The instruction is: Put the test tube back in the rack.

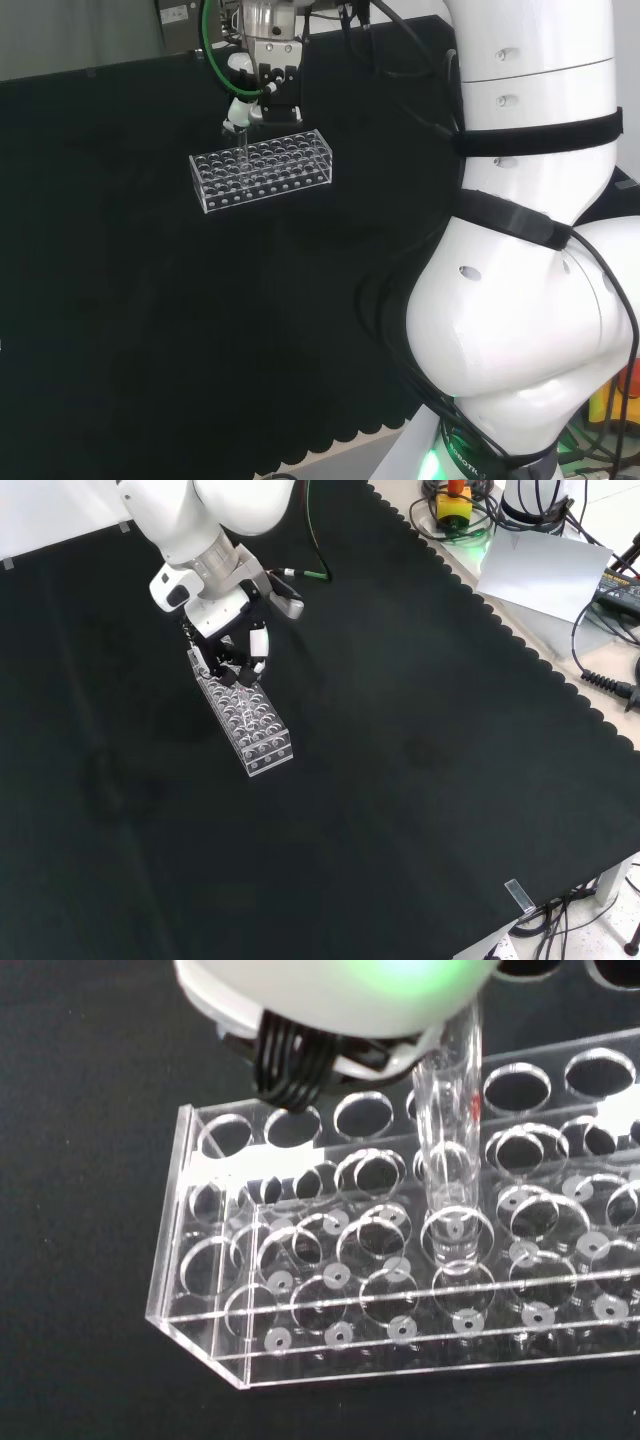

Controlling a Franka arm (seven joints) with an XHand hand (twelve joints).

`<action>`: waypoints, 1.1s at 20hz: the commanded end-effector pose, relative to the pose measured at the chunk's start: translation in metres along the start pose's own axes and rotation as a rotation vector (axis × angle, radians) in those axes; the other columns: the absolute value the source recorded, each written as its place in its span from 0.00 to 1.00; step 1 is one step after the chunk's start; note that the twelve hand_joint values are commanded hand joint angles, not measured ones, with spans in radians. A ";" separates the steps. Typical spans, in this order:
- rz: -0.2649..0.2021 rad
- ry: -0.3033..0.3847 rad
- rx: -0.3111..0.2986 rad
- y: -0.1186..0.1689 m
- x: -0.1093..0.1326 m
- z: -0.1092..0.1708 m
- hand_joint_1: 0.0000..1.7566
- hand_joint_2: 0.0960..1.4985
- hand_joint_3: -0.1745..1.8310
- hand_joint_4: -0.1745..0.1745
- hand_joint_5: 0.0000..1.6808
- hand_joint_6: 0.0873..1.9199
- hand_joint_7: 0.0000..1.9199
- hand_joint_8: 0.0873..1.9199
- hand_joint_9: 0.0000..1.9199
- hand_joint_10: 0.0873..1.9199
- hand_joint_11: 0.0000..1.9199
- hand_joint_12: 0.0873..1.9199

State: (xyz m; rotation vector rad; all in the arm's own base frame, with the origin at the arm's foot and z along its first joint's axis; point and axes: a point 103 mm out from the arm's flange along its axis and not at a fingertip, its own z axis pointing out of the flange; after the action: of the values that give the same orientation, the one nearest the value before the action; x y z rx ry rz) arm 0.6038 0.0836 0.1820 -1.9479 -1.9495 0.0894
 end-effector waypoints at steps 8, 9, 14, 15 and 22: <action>-0.030 0.141 0.040 -0.002 0.004 -0.002 0.69 0.45 0.32 0.00 0.73 0.21 0.73 0.20 0.79 0.15 0.49 0.62; -0.033 0.148 0.036 -0.003 0.005 -0.005 0.67 0.42 0.35 0.03 0.67 0.23 0.67 0.24 0.76 0.17 0.45 0.65; -0.049 0.167 0.022 -0.009 0.010 -0.020 0.63 0.35 0.44 0.29 0.47 0.31 0.44 0.40 0.61 0.29 0.37 0.69; -0.052 0.169 0.015 -0.012 0.011 -0.025 0.62 0.34 0.44 0.31 0.46 0.31 0.42 0.41 0.60 0.30 0.37 0.69; -0.085 0.192 -0.050 -0.035 0.016 -0.069 0.62 0.34 0.44 0.38 0.41 0.32 0.36 0.43 0.56 0.32 0.34 0.70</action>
State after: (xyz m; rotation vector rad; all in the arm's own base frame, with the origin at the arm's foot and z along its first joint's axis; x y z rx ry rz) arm 0.6010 0.0862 0.2257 -1.8393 -1.8979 -0.0954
